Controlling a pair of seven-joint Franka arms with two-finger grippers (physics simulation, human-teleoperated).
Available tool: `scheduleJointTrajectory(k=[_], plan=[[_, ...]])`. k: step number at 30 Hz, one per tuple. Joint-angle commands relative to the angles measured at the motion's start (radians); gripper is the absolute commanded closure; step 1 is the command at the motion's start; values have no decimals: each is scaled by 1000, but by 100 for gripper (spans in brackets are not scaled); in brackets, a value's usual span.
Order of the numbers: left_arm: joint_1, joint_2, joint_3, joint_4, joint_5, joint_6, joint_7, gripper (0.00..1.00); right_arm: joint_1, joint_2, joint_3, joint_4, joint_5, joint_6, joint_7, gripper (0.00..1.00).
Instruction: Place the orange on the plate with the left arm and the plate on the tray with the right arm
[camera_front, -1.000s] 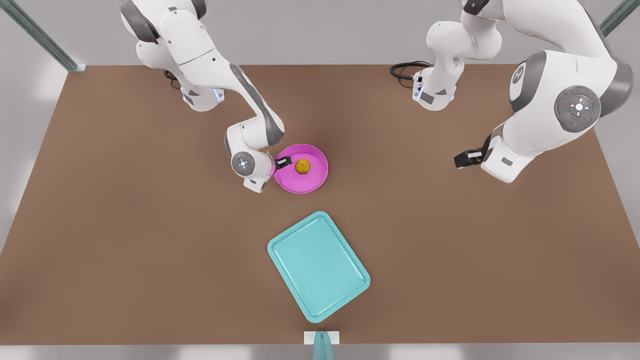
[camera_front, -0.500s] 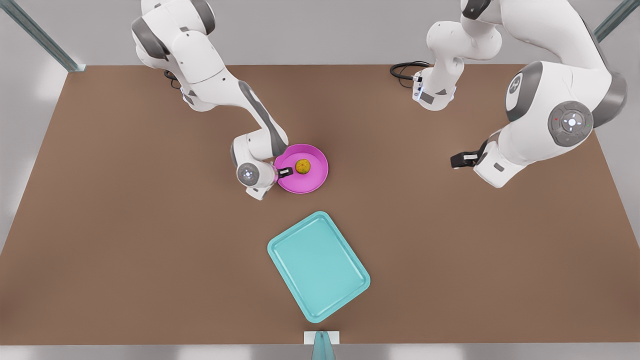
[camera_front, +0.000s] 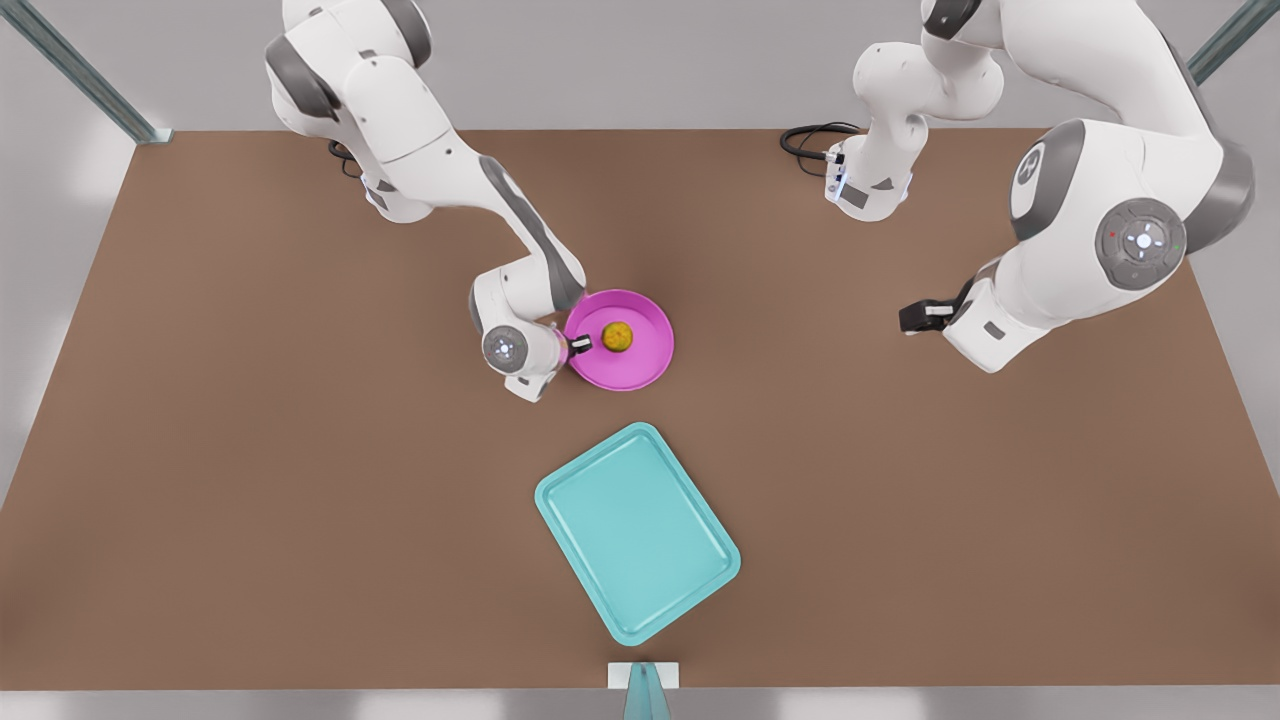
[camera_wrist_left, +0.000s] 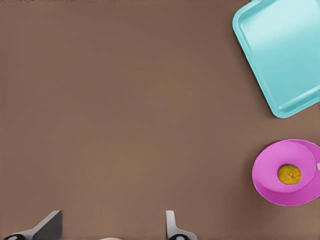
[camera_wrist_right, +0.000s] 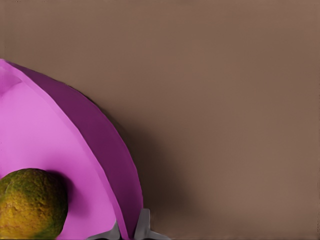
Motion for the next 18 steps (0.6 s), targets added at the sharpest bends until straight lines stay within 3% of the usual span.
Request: scheduleJointTrajectory(k=[1,5,10,18], plan=[[2,2,2,2,2,0,36,0,-3,-17,0,19,-9,-67,35,79],[0,8,2,2,0,0,36,0,-17,-50,0,58,-7,-97,29,79],[0,15,0,2,0,0,36,0,-90,-31,-8,237,31,-148,32,79],[0,15,3,3,2,0,38,0,-274,190,-12,545,95,-137,35,79]])
